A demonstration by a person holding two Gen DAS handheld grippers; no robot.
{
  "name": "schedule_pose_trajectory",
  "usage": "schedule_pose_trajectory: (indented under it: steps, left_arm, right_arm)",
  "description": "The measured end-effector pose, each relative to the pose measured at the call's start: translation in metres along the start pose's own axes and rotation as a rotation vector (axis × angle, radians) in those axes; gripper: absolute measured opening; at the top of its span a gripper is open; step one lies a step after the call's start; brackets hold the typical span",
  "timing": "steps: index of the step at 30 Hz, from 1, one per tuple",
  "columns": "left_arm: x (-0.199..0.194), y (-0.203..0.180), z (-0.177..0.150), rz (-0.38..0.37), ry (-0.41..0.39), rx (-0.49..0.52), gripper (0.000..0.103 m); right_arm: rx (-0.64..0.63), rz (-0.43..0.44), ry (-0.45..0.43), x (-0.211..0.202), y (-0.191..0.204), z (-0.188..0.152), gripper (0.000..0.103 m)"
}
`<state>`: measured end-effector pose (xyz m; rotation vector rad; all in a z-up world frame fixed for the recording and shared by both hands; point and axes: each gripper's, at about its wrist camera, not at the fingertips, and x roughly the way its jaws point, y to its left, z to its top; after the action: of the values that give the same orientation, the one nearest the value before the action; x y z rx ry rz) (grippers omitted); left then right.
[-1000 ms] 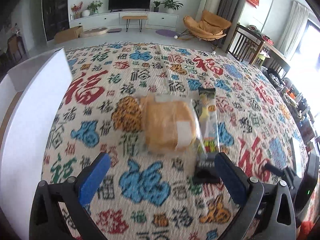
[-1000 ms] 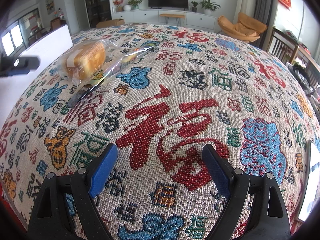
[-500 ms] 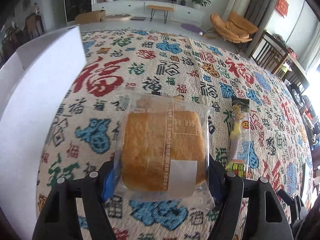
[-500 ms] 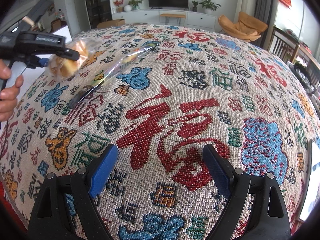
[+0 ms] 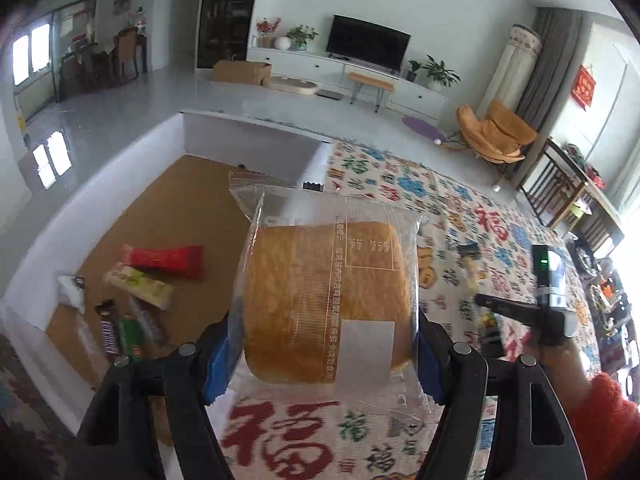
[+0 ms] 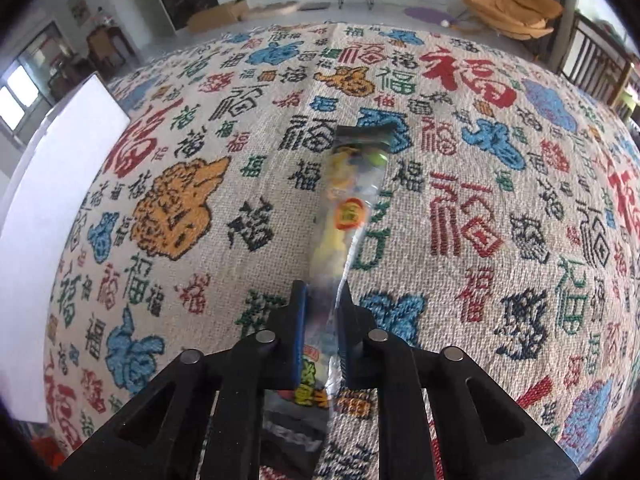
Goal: Organize snacks
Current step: 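Grasp the bagged bread loaf with the left tool while the right tool grasps the black-labelled snack stick, then carry both snacks over the white box and open both tools to drop them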
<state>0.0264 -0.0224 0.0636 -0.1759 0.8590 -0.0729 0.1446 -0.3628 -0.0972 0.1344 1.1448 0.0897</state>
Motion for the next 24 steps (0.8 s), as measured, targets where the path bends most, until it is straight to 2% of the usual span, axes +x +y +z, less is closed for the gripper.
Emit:
schedule_pose_trajectory:
  steps: [2,5,10,13,15,16,17,18,19,21,24]
  left_arm:
    - [-0.007,0.037,0.005,0.076,-0.01,-0.03,0.073]
    - [-0.012,0.091,0.012,0.162,-0.029,-0.103,0.073]
    - [-0.006,0.143,0.015,0.308,-0.035,-0.149,0.074]
    - [-0.006,0.159,0.009,0.345,-0.042,-0.168,0.084]
    - [-0.012,0.164,0.004,0.368,-0.06,-0.181,0.102]
    - [-0.016,0.166,0.001,0.378,-0.078,-0.187,0.103]
    - [-0.021,0.167,-0.002,0.39,-0.092,-0.192,0.103]
    - [-0.024,0.168,-0.006,0.398,-0.099,-0.195,0.103]
    - [-0.027,0.169,-0.008,0.403,-0.103,-0.195,0.103]
    - [-0.033,0.17,-0.016,0.41,-0.132,-0.187,0.103]
    - [-0.044,0.168,-0.024,0.468,-0.192,-0.184,0.103]
  right_arm:
    - [0.008,0.078,-0.028,-0.021,0.01,0.003,0.011]
    - [-0.09,0.185,-0.098,-0.069,0.061,0.015,0.011]
    - [-0.259,0.435,-0.138,-0.127,0.202,0.026,0.011]
    - [-0.352,0.526,-0.15,-0.137,0.287,0.023,0.012]
    - [-0.395,0.543,-0.15,-0.129,0.332,0.017,0.015]
    - [-0.408,0.549,-0.14,-0.121,0.348,0.013,0.022]
    - [-0.42,0.557,-0.118,-0.111,0.362,0.009,0.045]
    - [-0.433,0.556,-0.084,-0.099,0.372,0.006,0.061]
    - [-0.446,0.546,-0.061,-0.09,0.38,0.001,0.072]
    - [-0.47,0.53,-0.063,-0.084,0.384,-0.009,0.071]
    - [-0.538,0.495,-0.155,-0.099,0.38,-0.02,0.071]
